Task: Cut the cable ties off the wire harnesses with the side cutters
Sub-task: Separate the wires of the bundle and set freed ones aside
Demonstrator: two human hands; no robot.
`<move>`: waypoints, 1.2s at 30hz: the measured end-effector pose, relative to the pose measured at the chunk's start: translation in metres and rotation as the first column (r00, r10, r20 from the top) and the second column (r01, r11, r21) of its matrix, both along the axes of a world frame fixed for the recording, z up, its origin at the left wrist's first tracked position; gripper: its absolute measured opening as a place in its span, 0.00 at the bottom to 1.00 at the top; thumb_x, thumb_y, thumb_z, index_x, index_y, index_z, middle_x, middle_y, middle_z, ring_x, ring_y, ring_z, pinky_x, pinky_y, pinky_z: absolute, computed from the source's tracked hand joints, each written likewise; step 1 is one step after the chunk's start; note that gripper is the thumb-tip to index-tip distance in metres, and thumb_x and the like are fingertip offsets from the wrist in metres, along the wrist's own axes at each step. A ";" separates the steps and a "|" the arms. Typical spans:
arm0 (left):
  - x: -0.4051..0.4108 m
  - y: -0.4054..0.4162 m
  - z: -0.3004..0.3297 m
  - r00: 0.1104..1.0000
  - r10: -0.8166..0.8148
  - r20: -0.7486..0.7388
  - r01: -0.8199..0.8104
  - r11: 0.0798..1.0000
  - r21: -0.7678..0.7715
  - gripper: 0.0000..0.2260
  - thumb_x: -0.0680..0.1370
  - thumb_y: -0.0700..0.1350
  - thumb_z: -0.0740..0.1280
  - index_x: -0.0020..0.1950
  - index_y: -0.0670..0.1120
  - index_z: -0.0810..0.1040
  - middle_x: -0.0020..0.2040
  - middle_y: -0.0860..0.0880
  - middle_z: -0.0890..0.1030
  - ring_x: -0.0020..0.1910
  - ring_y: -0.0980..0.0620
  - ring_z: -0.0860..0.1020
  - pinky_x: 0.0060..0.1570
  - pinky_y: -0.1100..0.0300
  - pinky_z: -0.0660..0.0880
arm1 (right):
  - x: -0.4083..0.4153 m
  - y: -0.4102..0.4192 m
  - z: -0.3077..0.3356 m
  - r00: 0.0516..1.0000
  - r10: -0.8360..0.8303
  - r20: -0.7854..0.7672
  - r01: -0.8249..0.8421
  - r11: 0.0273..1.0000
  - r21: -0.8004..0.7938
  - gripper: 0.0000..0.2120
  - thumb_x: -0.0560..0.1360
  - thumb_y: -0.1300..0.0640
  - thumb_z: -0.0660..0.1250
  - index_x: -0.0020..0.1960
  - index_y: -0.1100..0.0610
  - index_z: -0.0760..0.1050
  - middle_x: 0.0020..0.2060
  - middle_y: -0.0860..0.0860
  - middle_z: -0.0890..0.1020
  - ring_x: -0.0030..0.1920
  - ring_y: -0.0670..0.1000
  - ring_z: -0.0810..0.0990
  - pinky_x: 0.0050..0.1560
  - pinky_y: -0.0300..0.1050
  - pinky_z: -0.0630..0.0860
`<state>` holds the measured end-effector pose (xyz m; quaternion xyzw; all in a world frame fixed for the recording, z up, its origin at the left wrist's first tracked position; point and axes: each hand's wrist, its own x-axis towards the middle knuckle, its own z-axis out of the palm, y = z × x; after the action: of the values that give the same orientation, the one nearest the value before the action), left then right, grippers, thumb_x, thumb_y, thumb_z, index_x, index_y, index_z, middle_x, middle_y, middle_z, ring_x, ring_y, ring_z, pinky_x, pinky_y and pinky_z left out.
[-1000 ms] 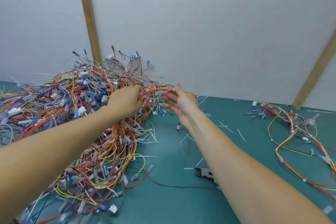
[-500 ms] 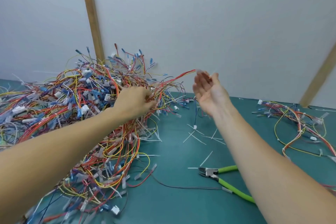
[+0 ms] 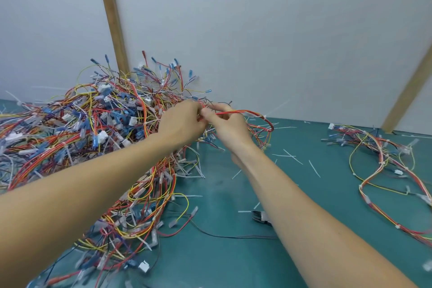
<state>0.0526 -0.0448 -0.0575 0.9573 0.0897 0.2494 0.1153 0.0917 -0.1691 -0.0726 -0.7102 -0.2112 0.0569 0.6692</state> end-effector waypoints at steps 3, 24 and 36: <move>-0.003 -0.004 -0.012 0.997 -0.077 -0.020 0.077 0.997 0.014 0.07 0.77 0.51 0.66 0.50 0.48 0.76 0.50 0.48 0.77 0.51 0.43 0.78 0.42 0.54 0.66 | 0.003 0.000 -0.006 0.996 -0.085 0.006 0.086 0.993 -0.080 0.13 0.83 0.53 0.65 0.46 0.56 0.85 0.45 0.58 0.88 0.46 0.56 0.86 0.49 0.49 0.79; -0.028 0.047 0.008 0.992 0.041 -0.121 -0.086 0.914 -0.396 0.08 0.74 0.50 0.76 0.38 0.50 0.82 0.40 0.49 0.84 0.41 0.50 0.80 0.49 0.49 0.80 | 0.007 -0.019 -0.003 0.989 -0.138 -0.060 0.134 0.988 -0.074 0.16 0.86 0.54 0.60 0.47 0.59 0.83 0.48 0.60 0.87 0.40 0.55 0.86 0.39 0.47 0.79; -0.037 0.030 -0.001 0.957 0.230 -0.178 -0.184 0.952 0.244 0.08 0.76 0.48 0.66 0.50 0.46 0.79 0.47 0.45 0.82 0.43 0.42 0.80 0.40 0.52 0.76 | 0.002 -0.007 0.001 0.942 -0.024 -0.333 0.161 0.907 0.388 0.10 0.84 0.59 0.63 0.58 0.61 0.81 0.52 0.57 0.86 0.45 0.51 0.85 0.41 0.39 0.79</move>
<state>0.0155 -0.0150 -0.0589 0.9699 0.1727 0.1689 -0.0303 0.0933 -0.1761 -0.0717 -0.5444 -0.0724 0.0939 0.8304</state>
